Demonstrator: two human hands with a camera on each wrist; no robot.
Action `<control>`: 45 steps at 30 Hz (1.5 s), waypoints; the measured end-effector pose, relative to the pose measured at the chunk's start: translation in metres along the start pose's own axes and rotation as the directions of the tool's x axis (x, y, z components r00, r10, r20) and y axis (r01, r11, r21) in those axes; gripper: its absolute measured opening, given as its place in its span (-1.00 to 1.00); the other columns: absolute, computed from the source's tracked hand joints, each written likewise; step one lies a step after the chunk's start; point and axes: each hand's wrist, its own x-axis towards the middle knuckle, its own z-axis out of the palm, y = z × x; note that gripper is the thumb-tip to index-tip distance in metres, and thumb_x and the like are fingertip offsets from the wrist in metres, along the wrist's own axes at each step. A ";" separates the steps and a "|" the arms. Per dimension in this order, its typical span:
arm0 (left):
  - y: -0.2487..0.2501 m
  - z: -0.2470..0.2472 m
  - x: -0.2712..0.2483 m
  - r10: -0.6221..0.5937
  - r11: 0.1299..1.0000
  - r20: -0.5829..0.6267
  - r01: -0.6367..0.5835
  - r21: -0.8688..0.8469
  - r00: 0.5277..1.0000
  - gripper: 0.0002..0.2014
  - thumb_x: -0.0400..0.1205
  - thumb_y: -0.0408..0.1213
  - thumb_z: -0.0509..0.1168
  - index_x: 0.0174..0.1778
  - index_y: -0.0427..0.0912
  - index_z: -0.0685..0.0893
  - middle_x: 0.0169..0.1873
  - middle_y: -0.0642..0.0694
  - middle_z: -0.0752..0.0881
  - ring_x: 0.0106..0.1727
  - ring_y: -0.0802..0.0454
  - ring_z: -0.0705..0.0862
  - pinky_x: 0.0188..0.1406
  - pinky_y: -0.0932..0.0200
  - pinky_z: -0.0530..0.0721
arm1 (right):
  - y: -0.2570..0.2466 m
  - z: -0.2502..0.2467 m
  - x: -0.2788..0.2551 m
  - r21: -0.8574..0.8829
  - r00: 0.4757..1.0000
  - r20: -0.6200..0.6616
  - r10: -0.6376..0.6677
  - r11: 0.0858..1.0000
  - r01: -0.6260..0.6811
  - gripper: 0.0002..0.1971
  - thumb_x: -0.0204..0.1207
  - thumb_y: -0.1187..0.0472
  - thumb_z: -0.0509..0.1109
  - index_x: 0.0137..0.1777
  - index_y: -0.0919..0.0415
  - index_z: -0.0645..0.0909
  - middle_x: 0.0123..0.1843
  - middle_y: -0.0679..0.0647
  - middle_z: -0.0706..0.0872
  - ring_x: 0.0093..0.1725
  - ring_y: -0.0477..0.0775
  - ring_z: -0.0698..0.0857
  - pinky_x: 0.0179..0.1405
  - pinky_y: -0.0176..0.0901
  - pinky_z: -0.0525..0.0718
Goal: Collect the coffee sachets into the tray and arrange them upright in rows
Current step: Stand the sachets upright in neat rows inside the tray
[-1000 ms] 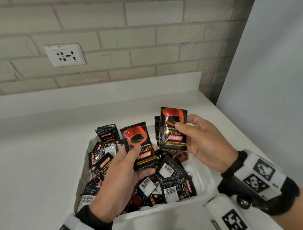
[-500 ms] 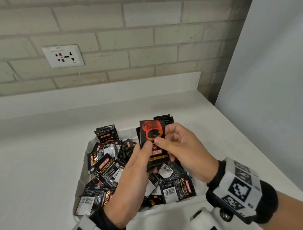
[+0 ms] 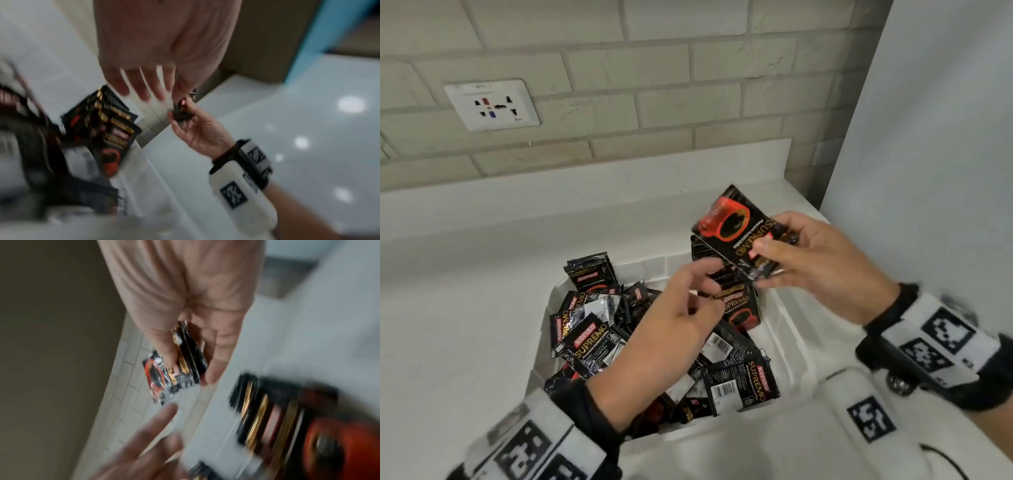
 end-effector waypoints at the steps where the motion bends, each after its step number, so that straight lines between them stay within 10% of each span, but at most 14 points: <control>1: 0.001 -0.002 0.001 0.013 0.986 0.121 -0.033 0.162 0.993 -0.70 0.69 -0.31 0.18 0.27 0.16 0.51 -0.07 0.19 0.56 -0.23 0.43 0.52 -0.30 0.60 0.49 | -0.003 -0.010 0.002 -0.214 1.000 0.006 -0.029 0.976 0.029 -0.87 0.40 0.28 0.42 -0.09 0.12 0.57 -0.12 0.12 0.70 -0.26 0.02 0.74 -0.32 -0.16 0.77; 4: 0.002 0.002 0.009 -0.023 0.744 0.437 -0.277 0.608 0.899 -0.68 0.72 -0.20 0.13 0.38 0.13 0.51 0.13 0.23 0.53 0.05 0.52 0.45 0.17 0.50 0.44 | -0.004 -0.033 0.010 -0.797 0.982 0.175 -0.065 0.576 0.180 -0.87 0.54 0.24 0.34 -0.07 -0.03 0.49 -0.23 -0.11 0.61 -0.29 -0.09 0.61 -0.31 -0.32 0.62; 10: -0.020 0.028 0.030 -0.284 0.301 0.584 -0.507 0.808 0.761 -0.52 0.73 0.02 0.00 0.51 -0.13 0.38 0.52 -0.06 0.35 0.51 -0.06 0.30 0.53 -0.03 0.23 | 0.001 -0.019 0.023 -0.935 0.921 0.353 0.165 0.111 0.338 -0.68 0.57 0.13 0.31 0.28 -0.03 0.36 -0.26 -0.14 0.45 -0.13 0.05 0.57 -0.22 -0.19 0.41; 18: -0.033 0.042 0.036 -0.449 0.257 0.505 -0.435 0.863 0.737 -0.46 0.72 0.09 -0.09 0.50 -0.17 0.38 0.46 -0.16 0.37 0.43 -0.19 0.30 0.38 -0.11 0.28 | 0.005 0.013 0.040 -0.819 0.837 0.504 0.213 -0.190 0.542 -0.72 0.59 0.29 0.21 0.27 0.11 0.36 -0.10 0.04 0.52 -0.35 0.00 0.40 -0.54 -0.29 0.23; 24: -0.025 0.038 0.035 -0.508 0.312 0.527 -0.425 0.850 0.681 -0.45 0.70 0.18 -0.14 0.44 -0.10 0.39 0.42 -0.01 0.41 0.38 -0.13 0.29 0.42 -0.12 0.22 | 0.010 0.025 0.044 -0.765 0.798 0.522 0.302 -0.248 0.595 -0.67 0.59 0.31 0.22 0.34 0.16 0.35 0.07 0.16 0.55 -0.24 0.10 0.44 -0.56 -0.26 0.22; 32: -0.022 0.018 0.029 -0.583 0.420 0.565 -0.379 0.825 0.584 -0.49 0.71 0.16 -0.12 0.35 -0.09 0.46 0.37 -0.07 0.47 0.49 -0.08 0.20 0.52 -0.25 0.08 | 0.011 0.029 0.048 -0.769 0.788 0.519 0.331 -0.221 0.600 -0.65 0.57 0.37 0.21 0.35 0.18 0.37 -0.20 0.06 0.35 -0.38 0.04 0.39 -0.57 -0.26 0.21; 35: -0.023 0.012 0.027 -0.570 0.466 0.596 -0.374 0.801 0.565 -0.49 0.72 0.14 -0.13 0.38 -0.08 0.47 0.41 -0.02 0.47 0.52 -0.04 0.21 0.56 -0.19 0.00 | 0.011 0.029 0.049 -0.804 0.794 0.509 0.332 -0.144 0.576 -0.58 0.55 0.25 0.34 0.38 0.16 0.35 0.07 0.14 0.56 -0.19 0.06 0.48 -0.48 -0.24 0.33; 41: -0.015 0.003 0.029 -0.290 0.692 0.519 -0.198 0.694 0.804 -0.65 0.72 -0.08 0.12 0.40 -0.03 0.55 0.35 0.06 0.55 0.32 0.16 0.50 0.36 0.30 0.38 | 0.017 0.025 0.046 -0.827 0.809 0.514 0.287 -0.086 0.556 -0.51 0.46 0.18 0.44 0.31 0.17 0.31 0.16 0.13 0.57 -0.10 0.08 0.54 -0.41 -0.18 0.35; 45: -0.013 -0.001 0.034 -0.268 0.702 0.443 -0.142 0.698 0.855 -0.61 0.71 -0.14 0.15 0.48 -0.03 0.46 0.39 0.06 0.51 0.34 0.18 0.48 0.11 0.52 0.30 | 0.019 0.022 0.040 -0.839 0.825 0.516 0.230 -0.057 0.541 -0.52 0.48 0.15 0.43 0.30 0.16 0.31 0.18 0.10 0.54 -0.10 0.06 0.51 -0.29 -0.15 0.38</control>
